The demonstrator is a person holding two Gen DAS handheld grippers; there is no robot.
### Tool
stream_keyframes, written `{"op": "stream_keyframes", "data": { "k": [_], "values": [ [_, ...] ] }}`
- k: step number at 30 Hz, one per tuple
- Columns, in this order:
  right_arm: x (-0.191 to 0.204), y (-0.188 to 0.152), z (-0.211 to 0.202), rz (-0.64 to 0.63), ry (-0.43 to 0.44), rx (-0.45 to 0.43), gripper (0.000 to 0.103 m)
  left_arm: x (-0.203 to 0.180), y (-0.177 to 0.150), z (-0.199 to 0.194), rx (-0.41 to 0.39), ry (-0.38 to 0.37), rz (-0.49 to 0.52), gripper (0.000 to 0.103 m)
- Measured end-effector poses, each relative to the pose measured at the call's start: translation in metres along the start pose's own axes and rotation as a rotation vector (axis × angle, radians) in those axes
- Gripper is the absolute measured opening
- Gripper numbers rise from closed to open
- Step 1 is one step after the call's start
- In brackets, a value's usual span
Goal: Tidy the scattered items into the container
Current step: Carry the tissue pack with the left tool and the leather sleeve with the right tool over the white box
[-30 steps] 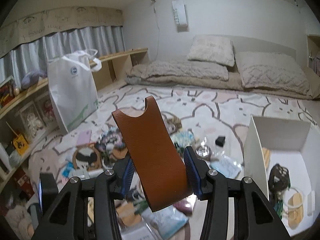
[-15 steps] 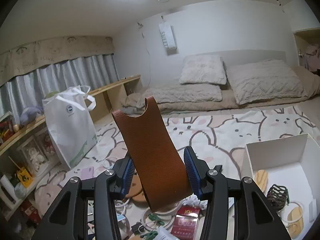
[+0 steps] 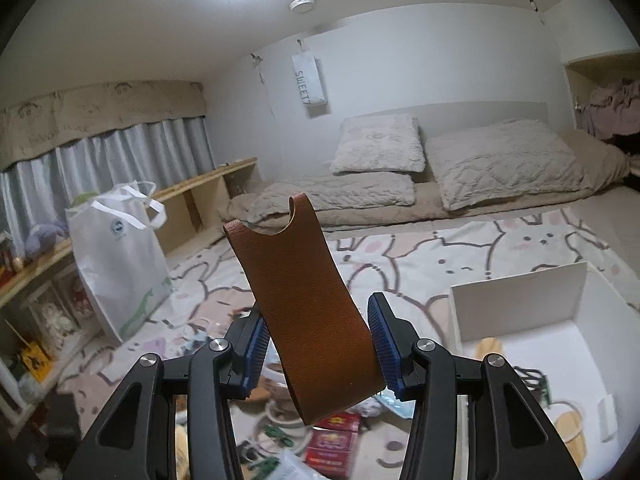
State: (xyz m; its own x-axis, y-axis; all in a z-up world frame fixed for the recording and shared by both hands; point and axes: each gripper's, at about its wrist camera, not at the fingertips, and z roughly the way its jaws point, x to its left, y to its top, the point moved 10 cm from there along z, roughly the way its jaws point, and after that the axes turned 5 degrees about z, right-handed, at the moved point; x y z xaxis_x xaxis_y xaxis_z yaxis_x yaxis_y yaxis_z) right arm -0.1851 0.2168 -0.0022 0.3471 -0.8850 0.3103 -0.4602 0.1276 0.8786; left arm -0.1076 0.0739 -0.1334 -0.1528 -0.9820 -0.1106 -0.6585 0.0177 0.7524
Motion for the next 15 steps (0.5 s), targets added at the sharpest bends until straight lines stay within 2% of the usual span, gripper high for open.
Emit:
{"op": "stream_keyframes", "data": {
  "k": [15],
  "values": [
    [-0.053,0.002,-0.017,0.025,-0.103,-0.007,0.049,-0.071,0.057,0.023,-0.054,-0.101,0.043,0.077]
  ]
}}
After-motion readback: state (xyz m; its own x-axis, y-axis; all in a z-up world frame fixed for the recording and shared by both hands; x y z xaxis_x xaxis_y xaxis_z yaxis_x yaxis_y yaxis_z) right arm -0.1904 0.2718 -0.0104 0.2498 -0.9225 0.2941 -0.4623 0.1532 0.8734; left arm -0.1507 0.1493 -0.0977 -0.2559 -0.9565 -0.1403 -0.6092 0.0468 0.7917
